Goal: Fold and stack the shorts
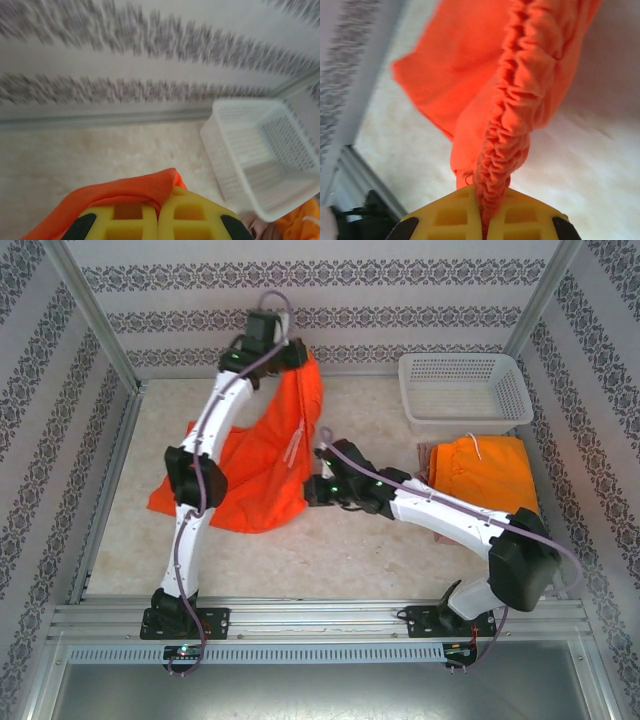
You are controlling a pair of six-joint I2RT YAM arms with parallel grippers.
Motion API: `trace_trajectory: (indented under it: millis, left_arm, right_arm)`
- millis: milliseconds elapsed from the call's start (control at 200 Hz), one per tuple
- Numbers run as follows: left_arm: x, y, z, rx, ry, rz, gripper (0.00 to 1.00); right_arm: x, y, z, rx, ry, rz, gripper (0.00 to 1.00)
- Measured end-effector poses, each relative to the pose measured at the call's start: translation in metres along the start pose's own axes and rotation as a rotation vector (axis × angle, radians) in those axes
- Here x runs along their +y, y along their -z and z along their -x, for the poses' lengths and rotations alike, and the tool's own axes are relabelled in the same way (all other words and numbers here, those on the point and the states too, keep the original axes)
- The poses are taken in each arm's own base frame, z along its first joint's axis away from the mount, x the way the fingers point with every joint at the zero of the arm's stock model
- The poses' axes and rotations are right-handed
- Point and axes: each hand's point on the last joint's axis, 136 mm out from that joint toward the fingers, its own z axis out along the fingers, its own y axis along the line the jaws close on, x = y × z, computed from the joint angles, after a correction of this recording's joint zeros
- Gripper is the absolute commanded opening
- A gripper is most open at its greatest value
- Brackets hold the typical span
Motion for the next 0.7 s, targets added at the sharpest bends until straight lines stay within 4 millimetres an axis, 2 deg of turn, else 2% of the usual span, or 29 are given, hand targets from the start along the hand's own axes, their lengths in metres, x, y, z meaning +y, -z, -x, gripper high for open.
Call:
trace_trajectory:
  millis: [55, 120, 180, 275, 320, 405, 445, 570, 629, 699]
  left_arm:
    - [0.001, -0.026, -0.024, 0.044, -0.001, -0.003, 0.0]
    - [0.002, -0.048, -0.048, 0.086, -0.001, -0.01, 0.0]
    - [0.003, -0.059, -0.061, 0.108, 0.003, -0.013, 0.0]
    - [0.002, -0.064, -0.065, 0.112, 0.001, -0.019, 0.0]
    - [0.0, -0.064, -0.062, 0.1, -0.003, -0.027, 0.06]
    - [-0.005, -0.065, -0.055, 0.075, -0.004, -0.046, 0.28]
    - [-0.005, -0.065, -0.045, 0.033, -0.016, -0.044, 0.39]
    - [0.0, -0.056, -0.014, -0.066, -0.03, -0.043, 0.74]
    - [0.0, -0.046, -0.001, -0.094, -0.046, -0.039, 0.83]
    - [-0.005, -0.03, 0.014, -0.12, -0.073, -0.042, 0.91]
  right_arm:
    - [-0.032, 0.0, -0.01, 0.017, -0.071, -0.055, 0.0]
    - [-0.056, 0.003, -0.02, 0.027, -0.124, -0.094, 0.0]
    - [-0.068, 0.008, -0.026, 0.026, -0.153, -0.11, 0.0]
    - [-0.081, 0.015, -0.027, 0.008, -0.187, -0.118, 0.0]
    - [-0.089, 0.017, -0.027, -0.001, -0.207, -0.126, 0.0]
    - [-0.106, 0.018, -0.029, -0.011, -0.241, -0.147, 0.04]
    - [-0.114, 0.018, -0.038, 0.021, -0.264, -0.159, 0.12]
    - [-0.142, 0.02, -0.088, 0.165, -0.343, -0.224, 0.36]
    - [-0.15, 0.026, -0.102, 0.202, -0.379, -0.241, 0.54]
    - [-0.153, 0.036, -0.106, 0.2, -0.405, -0.238, 0.75]
